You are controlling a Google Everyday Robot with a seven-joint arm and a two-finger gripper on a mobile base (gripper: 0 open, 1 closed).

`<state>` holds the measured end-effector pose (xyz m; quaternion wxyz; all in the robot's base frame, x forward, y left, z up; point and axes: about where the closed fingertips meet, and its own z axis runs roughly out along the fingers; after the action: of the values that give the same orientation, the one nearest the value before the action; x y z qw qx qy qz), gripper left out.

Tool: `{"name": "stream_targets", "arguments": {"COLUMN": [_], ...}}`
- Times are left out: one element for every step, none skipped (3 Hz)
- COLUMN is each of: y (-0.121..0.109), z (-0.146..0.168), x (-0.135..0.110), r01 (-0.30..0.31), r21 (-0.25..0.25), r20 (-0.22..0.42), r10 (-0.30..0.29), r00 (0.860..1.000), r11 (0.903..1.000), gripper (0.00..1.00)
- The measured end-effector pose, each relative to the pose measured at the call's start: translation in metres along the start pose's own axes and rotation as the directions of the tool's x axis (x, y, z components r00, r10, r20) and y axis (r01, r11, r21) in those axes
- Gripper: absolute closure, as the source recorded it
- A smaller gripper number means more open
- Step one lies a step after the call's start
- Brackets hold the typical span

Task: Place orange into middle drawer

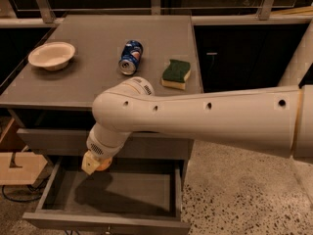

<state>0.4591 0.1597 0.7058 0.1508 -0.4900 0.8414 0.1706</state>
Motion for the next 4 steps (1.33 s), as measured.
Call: {"name": "stream_targets", "arguments": {"y": [0.0,0.005,0.006,-0.003], "z": [-0.002,-0.022,-0.008,0.012], "x": [-0.002,-0.006,-0.001,0.003], "r01": [-0.002,-0.004,-0.047,-0.094], "r21": [0.009,0.059,0.083,0.092], "r20": [0.01,0.039,0.047,0.041], "r10": [0.002,0.001,0.043,0.09], "r00": [1.0,0.999,0.998,0.995], "r11": [1.0,0.9983,0.9955,0.9914], "gripper": [1.0,1.0,1.0,1.0]}}
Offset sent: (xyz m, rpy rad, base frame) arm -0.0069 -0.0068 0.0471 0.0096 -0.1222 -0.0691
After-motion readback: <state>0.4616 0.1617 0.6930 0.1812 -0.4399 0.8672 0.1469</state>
